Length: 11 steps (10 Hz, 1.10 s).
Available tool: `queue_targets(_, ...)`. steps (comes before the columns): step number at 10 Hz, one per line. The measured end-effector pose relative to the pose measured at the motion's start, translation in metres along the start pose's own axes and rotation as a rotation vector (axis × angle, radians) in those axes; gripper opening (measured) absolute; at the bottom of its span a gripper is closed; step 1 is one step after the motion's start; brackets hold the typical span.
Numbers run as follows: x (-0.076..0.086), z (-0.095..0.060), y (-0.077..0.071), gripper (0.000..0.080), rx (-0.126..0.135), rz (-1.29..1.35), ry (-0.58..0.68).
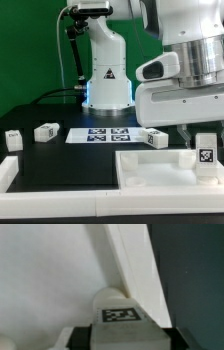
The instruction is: Assemble square table
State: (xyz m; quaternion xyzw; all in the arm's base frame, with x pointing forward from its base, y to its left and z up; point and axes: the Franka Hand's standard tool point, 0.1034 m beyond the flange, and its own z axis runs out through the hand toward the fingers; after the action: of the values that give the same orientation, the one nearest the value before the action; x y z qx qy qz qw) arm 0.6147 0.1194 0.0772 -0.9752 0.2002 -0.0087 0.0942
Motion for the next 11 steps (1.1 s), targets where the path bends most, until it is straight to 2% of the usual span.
queue_targets(1,0.003,0.001,0.000,0.0298,0.000,0.067,-0.007)
queue_targets(2,0.006,0.001,-0.001,0.0298,0.021,0.264,-0.013)
queue_targets(4,0.004,0.000,-0.007,0.0298,0.011,0.590,-0.056)
queue_targets(5,0.006,-0.001,-0.009,0.0297,0.024,0.750,-0.073)
queue_targets(6,0.007,0.001,-0.008,0.0297,0.053,0.909,-0.077)
queue_targets(7,0.004,0.003,-0.011,0.0296,0.061,1.036,-0.091)
queue_targets(10,0.004,0.002,-0.012,0.0297,0.061,1.028,-0.091)
queue_targets(11,0.003,0.003,-0.012,0.0487,0.061,0.958,-0.087)
